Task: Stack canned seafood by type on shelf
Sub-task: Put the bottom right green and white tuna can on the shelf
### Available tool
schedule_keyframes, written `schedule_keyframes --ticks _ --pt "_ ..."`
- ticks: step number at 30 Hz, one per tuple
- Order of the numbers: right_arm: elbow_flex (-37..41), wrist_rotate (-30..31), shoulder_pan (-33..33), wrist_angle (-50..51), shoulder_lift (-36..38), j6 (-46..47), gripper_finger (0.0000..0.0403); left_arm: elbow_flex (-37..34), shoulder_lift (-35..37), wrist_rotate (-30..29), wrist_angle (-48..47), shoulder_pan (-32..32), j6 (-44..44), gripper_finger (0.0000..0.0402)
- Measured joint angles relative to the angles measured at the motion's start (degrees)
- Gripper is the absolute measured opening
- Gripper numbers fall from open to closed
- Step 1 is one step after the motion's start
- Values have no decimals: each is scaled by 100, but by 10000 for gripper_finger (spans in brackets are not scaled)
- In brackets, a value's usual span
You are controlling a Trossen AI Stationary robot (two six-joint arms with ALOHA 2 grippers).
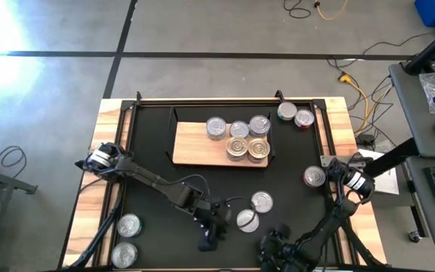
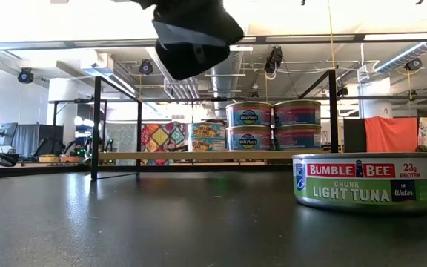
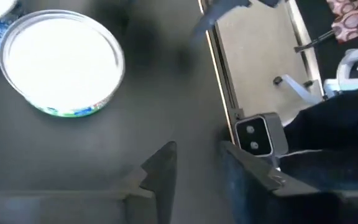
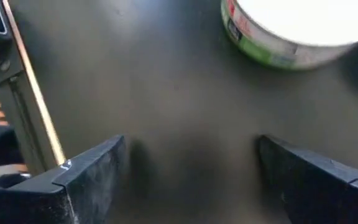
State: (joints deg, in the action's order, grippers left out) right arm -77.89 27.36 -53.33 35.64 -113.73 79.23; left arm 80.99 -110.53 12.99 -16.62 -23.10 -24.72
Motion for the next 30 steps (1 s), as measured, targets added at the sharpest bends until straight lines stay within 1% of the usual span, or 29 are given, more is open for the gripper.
schedule_keyframes --ticks 3,6,11,14,18,20,25,30 --pt "-37 -280 -105 8 1 293 364 0 -21 1 2 90 2 148" --pt "-99 -533 -208 7 7 452 364 0 -31 -55 -10 172 11 197" --pt "-146 -671 -252 14 24 460 364 0 -31 -531 -73 222 -38 286" --pt "-146 -748 -190 27 48 469 364 0 -31 -861 -166 203 153 337" --pt "-146 -782 -165 43 59 300 364 -7 -31 -1241 -242 106 519 388" --pt "-146 -735 -166 39 59 215 364 -9 -31 -1281 -239 73 704 396" --pt "-145 -689 -168 4 53 86 364 -13 -30 -1340 -238 86 1060 390" --pt "-144 -673 -85 0 -20 -313 364 -20 -73 -1405 -201 160 1438 389"
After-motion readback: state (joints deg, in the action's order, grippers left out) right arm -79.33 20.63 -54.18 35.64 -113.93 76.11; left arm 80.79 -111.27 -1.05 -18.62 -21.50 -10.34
